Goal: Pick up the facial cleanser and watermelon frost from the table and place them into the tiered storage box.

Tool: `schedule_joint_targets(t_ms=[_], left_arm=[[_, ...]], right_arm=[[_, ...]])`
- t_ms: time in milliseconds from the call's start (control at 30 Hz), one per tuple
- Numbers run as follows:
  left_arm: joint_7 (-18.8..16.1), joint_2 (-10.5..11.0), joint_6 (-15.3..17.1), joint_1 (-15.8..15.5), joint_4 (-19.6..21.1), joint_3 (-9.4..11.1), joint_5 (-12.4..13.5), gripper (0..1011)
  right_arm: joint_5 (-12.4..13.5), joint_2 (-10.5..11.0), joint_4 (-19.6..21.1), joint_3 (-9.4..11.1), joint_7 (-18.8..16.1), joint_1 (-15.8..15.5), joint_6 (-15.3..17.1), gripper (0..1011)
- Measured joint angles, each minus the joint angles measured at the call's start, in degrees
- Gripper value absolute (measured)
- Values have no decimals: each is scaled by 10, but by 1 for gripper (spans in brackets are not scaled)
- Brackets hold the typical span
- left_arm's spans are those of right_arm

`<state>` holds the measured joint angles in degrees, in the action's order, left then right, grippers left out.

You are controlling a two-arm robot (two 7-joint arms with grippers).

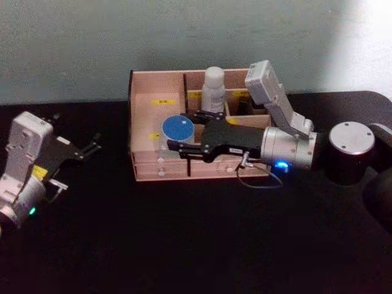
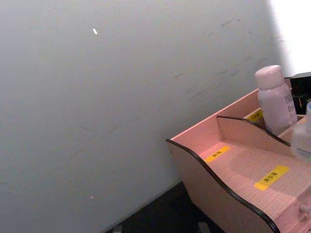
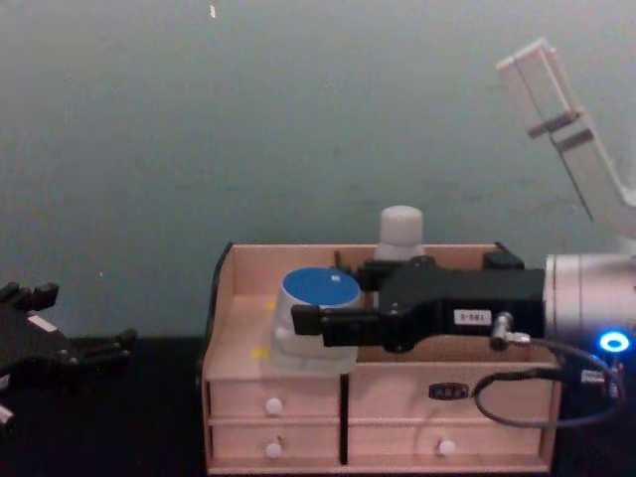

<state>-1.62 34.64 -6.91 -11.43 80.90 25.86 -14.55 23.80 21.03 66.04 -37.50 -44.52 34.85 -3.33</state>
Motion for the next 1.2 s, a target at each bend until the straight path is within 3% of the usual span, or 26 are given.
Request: schedule_joint_targets(t_ms=[433, 1200], left_arm=[[0, 0, 0, 0, 0, 0, 0, 1001], [0, 0, 0, 0, 0, 0, 0, 1001]], right_arm=[[-14, -35, -65, -7, -5, 36, -15, 732], [-27, -83, -163, -2, -17, 77, -33, 732]])
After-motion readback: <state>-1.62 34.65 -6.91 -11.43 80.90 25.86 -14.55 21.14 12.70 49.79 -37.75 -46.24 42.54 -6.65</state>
